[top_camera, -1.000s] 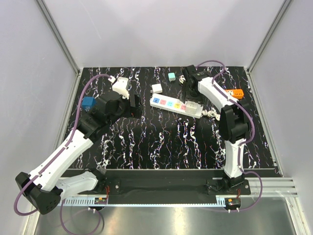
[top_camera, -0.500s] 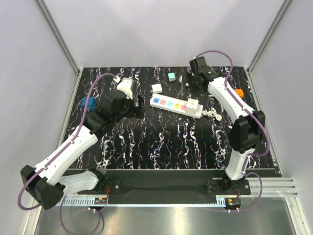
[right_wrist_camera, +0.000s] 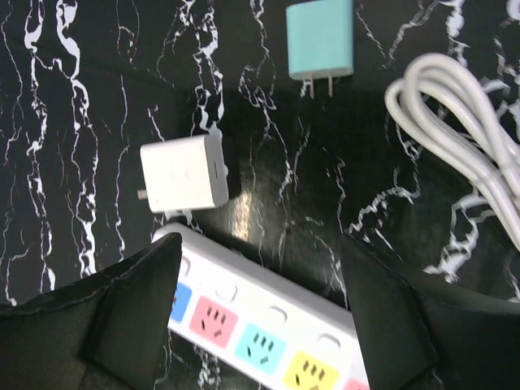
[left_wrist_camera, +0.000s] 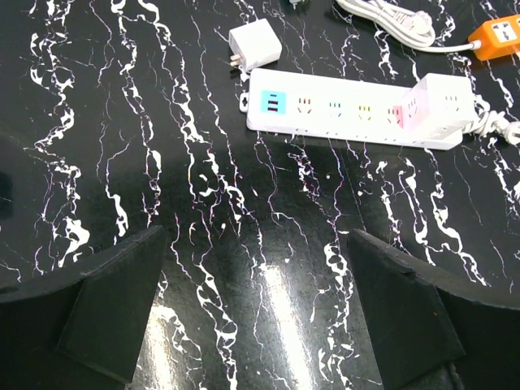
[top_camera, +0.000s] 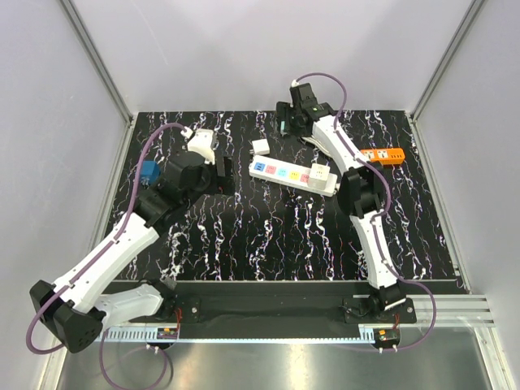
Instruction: Insert the plug
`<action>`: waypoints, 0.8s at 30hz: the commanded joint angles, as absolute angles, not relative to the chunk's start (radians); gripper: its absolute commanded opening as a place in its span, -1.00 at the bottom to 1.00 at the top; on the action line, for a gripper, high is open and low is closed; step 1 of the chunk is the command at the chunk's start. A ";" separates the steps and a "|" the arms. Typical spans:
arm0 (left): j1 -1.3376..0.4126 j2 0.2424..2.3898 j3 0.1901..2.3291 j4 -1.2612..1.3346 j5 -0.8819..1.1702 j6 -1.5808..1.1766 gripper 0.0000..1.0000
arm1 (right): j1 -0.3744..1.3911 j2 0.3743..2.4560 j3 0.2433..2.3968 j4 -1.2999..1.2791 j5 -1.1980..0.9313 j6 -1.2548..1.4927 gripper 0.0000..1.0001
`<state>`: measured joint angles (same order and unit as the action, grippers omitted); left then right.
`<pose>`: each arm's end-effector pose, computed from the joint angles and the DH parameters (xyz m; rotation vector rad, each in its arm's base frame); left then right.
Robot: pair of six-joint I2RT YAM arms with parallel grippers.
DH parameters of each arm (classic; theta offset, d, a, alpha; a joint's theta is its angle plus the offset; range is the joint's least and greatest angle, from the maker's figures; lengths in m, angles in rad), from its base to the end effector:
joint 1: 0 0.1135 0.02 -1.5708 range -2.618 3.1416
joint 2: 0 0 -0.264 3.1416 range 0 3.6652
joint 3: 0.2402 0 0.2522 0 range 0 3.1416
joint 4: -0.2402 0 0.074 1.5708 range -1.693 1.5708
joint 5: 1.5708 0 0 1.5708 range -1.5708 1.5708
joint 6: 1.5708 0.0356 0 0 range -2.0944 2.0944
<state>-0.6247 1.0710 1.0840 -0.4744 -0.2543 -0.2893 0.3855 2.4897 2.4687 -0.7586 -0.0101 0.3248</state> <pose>0.1957 -0.1300 0.3601 0.1799 2.0231 -0.3213 0.5132 0.2086 0.2515 -0.0772 2.3779 0.3567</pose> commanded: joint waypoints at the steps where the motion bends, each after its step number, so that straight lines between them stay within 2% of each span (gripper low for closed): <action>1: -0.621 1.043 1.081 -0.414 -0.252 -0.302 0.98 | 0.419 2.549 2.591 -0.713 -0.025 0.299 0.70; 11: -0.621 1.022 1.080 -0.413 -0.226 -0.302 0.98 | 0.494 2.667 2.614 -0.646 0.112 0.288 0.78; 24: -0.618 1.023 1.086 -0.411 -0.169 -0.313 0.98 | 0.548 2.767 2.623 -0.598 0.162 0.247 0.79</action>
